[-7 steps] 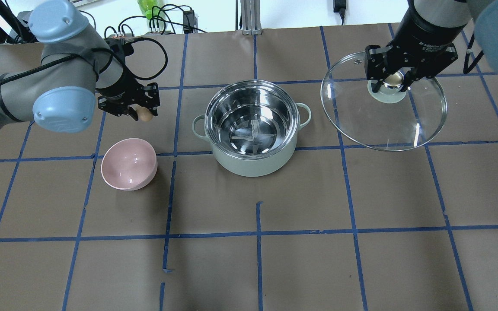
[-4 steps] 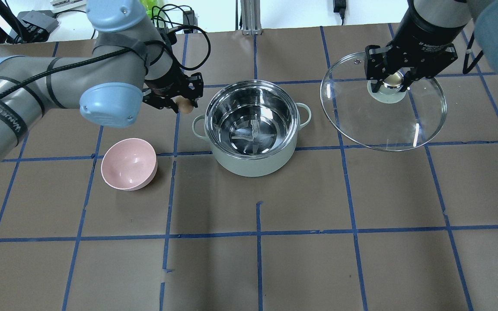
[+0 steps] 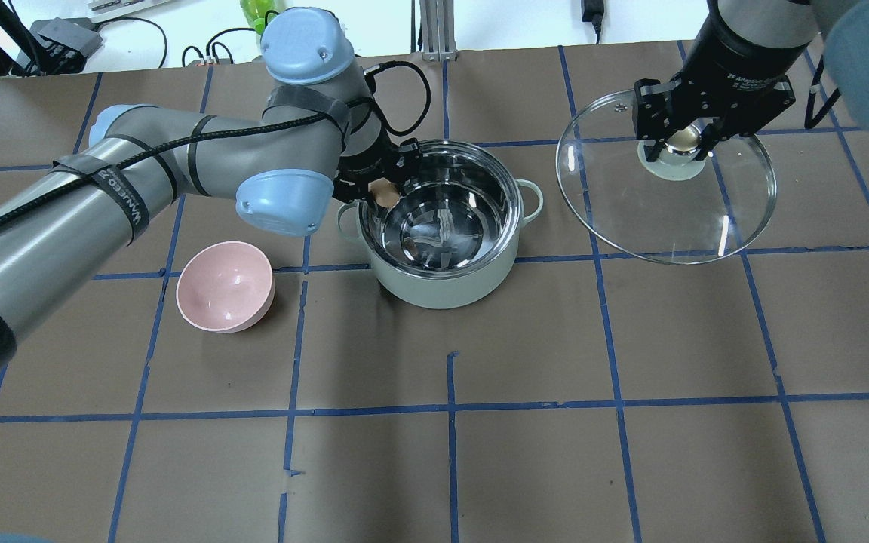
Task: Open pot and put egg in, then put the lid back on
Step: 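Lower the egg into the pot and open the left gripper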
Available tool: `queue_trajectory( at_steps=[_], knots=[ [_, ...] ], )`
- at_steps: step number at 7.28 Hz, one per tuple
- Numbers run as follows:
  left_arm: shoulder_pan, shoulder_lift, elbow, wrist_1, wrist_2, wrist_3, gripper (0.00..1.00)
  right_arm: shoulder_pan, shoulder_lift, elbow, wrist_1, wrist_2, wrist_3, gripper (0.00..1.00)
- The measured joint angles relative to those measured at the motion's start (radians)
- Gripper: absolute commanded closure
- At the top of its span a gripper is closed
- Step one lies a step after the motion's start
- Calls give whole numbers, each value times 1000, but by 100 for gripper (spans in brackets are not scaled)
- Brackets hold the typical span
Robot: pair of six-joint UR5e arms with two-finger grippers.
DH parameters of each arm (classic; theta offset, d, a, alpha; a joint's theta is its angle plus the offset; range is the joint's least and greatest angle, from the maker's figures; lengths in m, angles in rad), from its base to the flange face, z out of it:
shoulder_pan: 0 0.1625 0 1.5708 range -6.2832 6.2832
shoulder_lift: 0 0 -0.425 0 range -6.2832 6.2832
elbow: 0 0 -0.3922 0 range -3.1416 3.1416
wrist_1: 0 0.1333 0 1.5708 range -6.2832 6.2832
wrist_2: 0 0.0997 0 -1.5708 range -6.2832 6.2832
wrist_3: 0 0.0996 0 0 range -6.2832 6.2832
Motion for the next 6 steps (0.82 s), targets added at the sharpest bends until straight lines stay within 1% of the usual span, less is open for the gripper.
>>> queue_trajectory(
  at_steps=[1, 2, 3, 6],
  knots=[
    [-7, -14, -1, 7, 1, -6, 49, 1, 0, 1, 0, 0, 0, 91],
    [-14, -24, -4, 10, 2, -6, 8, 1, 0, 1, 0, 0, 0, 91],
    [-21, -28, -7, 11, 5, -4, 6, 2, 0, 1, 0, 0, 0, 91],
    [-28, -16, -2, 10, 25, 12, 6, 2, 0, 1, 0, 1, 2, 91]
  ],
)
